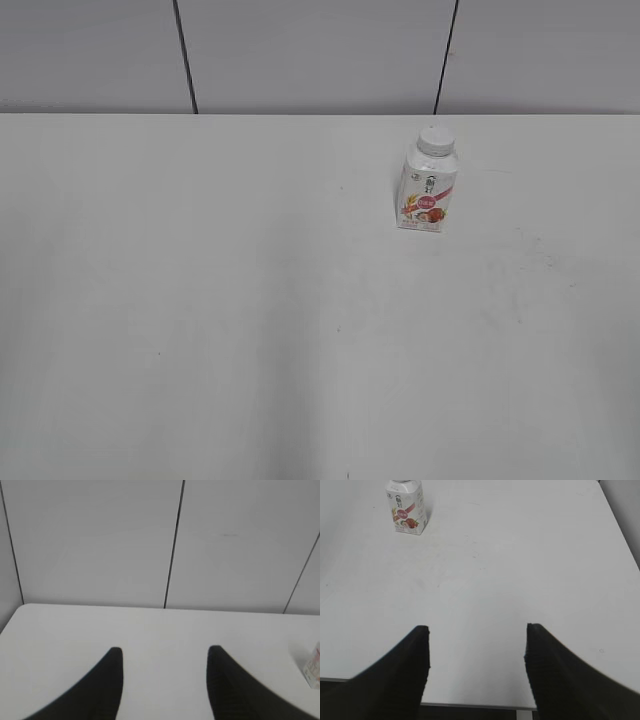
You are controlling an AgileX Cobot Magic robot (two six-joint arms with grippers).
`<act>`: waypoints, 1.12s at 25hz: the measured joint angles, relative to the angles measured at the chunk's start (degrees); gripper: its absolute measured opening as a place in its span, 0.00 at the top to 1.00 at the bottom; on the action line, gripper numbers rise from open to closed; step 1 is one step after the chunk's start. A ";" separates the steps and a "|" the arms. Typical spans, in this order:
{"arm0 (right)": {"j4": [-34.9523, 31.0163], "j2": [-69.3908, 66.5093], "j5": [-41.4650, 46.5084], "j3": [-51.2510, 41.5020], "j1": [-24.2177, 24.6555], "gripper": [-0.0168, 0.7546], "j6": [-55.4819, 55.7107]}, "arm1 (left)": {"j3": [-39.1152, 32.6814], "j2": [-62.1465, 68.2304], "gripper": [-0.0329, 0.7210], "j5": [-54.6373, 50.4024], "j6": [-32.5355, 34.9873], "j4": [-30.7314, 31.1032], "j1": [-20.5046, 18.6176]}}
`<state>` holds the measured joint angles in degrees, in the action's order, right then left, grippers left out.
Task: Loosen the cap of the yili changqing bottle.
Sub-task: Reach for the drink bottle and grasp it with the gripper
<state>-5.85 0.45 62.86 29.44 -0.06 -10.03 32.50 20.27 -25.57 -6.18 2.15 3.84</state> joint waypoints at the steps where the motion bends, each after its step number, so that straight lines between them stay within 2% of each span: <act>1: 0.00 0.00 0.00 0.00 0.00 0.35 0.00 | 0.00 2.32 0.50 2.52 0.00 0.00 0.00; 5: 0.00 0.00 0.00 0.00 0.00 0.35 0.00 | 0.00 11.55 0.50 13.96 0.00 1.19 0.00; 13: 0.00 0.00 0.00 0.00 0.00 0.35 0.00 | 0.00 33.58 0.50 34.98 0.00 9.96 4.31; 17: 0.00 0.00 0.00 0.00 0.00 0.35 0.00 | 0.00 43.23 0.50 44.82 0.00 14.33 4.83; 21: 0.00 0.00 0.00 0.00 0.00 0.35 0.00 | 0.00 52.88 0.50 55.77 -2.27 25.52 5.01; 25: 0.00 0.00 0.00 0.00 0.00 0.35 0.00 | 0.48 62.37 0.50 67.94 -12.27 37.78 5.01; 28: 0.00 0.00 0.00 0.00 0.00 0.35 0.00 | 2.67 69.13 0.50 73.26 -18.21 46.84 5.01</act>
<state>-5.85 0.45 62.86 29.44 -0.06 -10.03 35.17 89.39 47.69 -24.40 48.99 8.85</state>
